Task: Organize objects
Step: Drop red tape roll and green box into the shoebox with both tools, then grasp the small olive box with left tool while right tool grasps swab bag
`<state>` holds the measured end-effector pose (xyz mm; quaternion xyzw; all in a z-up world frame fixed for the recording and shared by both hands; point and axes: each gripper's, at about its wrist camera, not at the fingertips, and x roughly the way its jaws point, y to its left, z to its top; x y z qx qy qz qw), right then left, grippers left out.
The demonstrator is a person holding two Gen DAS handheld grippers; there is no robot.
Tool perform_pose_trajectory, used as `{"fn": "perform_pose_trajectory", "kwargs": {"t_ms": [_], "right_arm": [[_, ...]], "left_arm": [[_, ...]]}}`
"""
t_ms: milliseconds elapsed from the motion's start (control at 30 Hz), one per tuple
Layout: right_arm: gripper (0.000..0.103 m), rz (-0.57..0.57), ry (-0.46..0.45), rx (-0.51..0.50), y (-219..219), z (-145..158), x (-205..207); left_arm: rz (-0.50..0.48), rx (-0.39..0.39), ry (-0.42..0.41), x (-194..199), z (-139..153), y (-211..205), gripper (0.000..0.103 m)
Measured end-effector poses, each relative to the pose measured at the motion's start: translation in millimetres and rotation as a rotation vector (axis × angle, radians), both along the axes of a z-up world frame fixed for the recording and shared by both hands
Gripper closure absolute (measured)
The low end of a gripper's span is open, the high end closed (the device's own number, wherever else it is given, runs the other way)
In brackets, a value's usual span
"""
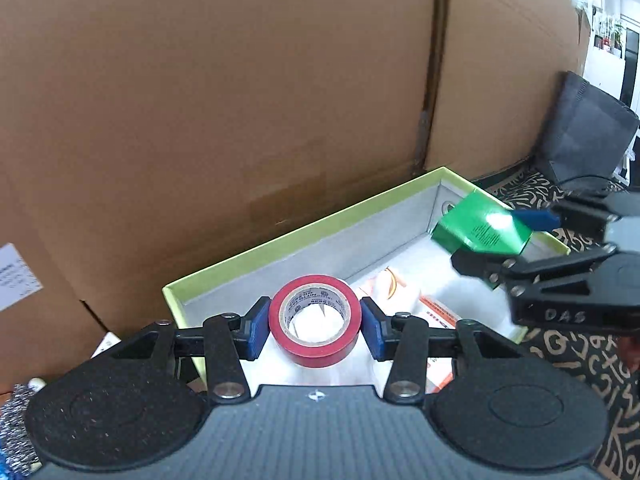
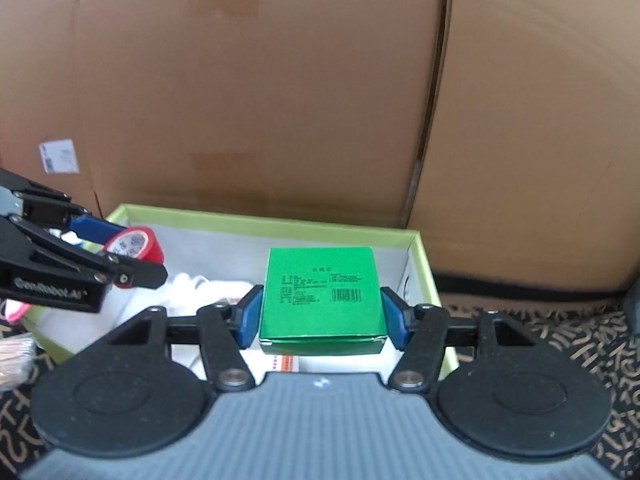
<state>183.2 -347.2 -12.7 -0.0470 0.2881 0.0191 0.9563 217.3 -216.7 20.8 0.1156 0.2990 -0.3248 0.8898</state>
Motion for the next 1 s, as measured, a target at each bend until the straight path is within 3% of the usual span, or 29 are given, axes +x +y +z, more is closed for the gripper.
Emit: {"fn": "perform_pose_trajectory", "kwargs": {"t_ms": [33, 67, 100, 167, 233, 400, 600, 767, 900, 1000], "right_arm": [[0.043, -0.001, 0.011, 0.000, -0.8, -4.9, 4.7], [0.042, 0.001, 0.026, 0.005, -5.6, -10.2, 7.6], [0.034, -0.001, 0.042, 0.015, -8.2, -16.0, 11.5], [0.024, -0.012, 0.060, 0.016, -7.2, -22.3, 11.1], [0.022, 0.006, 0.049, 0.002, -3.2, -19.1, 4.2], [0.001, 0.026, -0.114, -0.011, 7.0, 20.5, -37.9], [0.000, 0.128, -0.296, -0.021, 37.3, 60.2, -106.7], [0.000, 0.209, -0.387, -0.021, 70.4, 64.1, -154.4], [0.000, 0.329, -0.351, 0.044, 96.0, 51.2, -177.5], [0.000, 0.383, -0.263, 0.099, 114.8, 32.9, -180.9]], "left_arm": [[0.004, -0.008, -0.002, 2.0, -1.8, -0.8, 0.037], [0.014, -0.012, -0.007, 4.4, -2.2, -1.7, 0.018], [0.035, -0.015, -0.024, 4.6, -3.4, 1.1, 0.011], [0.071, -0.013, -0.065, 2.1, -4.1, 2.2, 0.011], [0.079, -0.006, -0.068, 0.4, -1.5, 7.1, 0.011], [0.090, -0.143, -0.095, -26.6, 26.9, 45.4, 0.010], [0.149, -0.258, -0.143, -90.1, 52.0, 107.9, 0.004], [0.211, -0.249, -0.176, -132.7, 46.8, 152.7, 0.004], [0.300, -0.224, -0.144, -153.2, 25.8, 184.7, 0.004], [0.355, -0.218, -0.089, -158.6, -0.2, 214.0, 0.004]]}}
